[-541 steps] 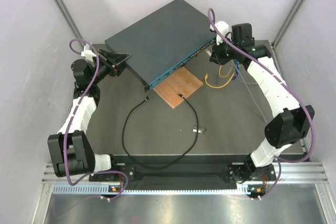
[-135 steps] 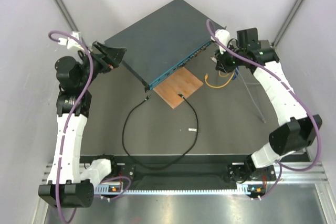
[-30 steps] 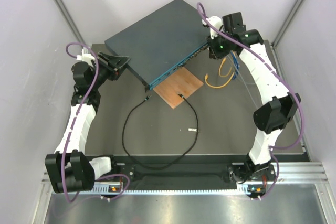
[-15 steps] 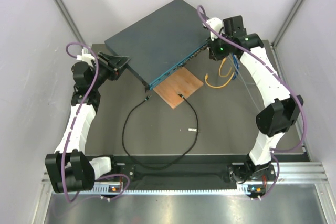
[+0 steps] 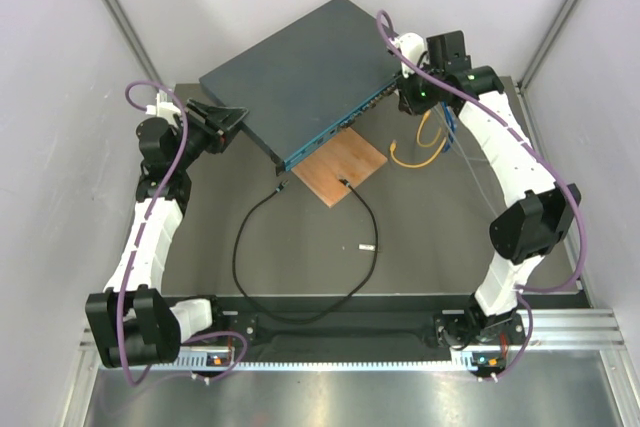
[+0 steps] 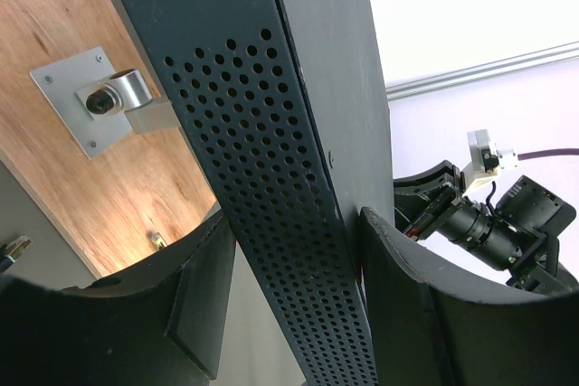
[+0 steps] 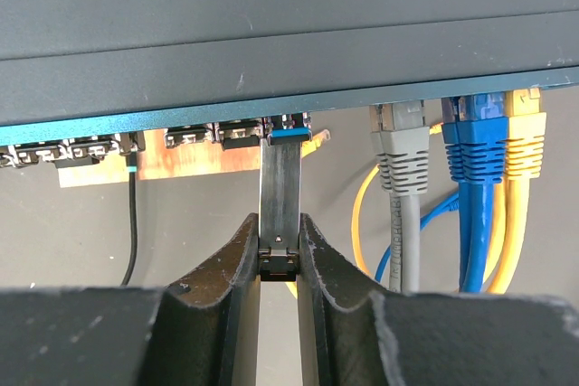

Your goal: Insert the plug into the switch port

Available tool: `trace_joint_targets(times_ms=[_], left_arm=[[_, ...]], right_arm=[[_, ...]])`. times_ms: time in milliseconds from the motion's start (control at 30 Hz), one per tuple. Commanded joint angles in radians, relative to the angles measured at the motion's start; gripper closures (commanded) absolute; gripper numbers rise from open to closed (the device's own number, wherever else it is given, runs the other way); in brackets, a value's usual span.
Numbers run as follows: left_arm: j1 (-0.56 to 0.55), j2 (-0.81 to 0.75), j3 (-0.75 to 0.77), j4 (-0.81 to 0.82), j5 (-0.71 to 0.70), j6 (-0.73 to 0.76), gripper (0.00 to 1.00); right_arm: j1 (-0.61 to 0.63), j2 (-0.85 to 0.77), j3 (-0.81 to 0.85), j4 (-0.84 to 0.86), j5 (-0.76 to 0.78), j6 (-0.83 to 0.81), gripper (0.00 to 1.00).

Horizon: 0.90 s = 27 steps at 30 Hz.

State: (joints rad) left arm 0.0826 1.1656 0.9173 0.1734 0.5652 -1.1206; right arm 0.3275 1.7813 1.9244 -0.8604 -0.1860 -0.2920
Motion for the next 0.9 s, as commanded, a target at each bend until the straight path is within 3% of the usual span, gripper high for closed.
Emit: trace_joint_targets(times_ms=[0,867], left_arm=[[-0.007,-0.007,0.017,0.106,0.035,0.044,0.57],[-0.007,-0.007,0.008,0.104,0.033,0.048,0.57]], right_arm=[[0.036,0.015,0.044,0.123,-0.081,-0.012,1.00],[0.016,-0.049,-0.062,0.144,-0.089,-0.042,1.00]])
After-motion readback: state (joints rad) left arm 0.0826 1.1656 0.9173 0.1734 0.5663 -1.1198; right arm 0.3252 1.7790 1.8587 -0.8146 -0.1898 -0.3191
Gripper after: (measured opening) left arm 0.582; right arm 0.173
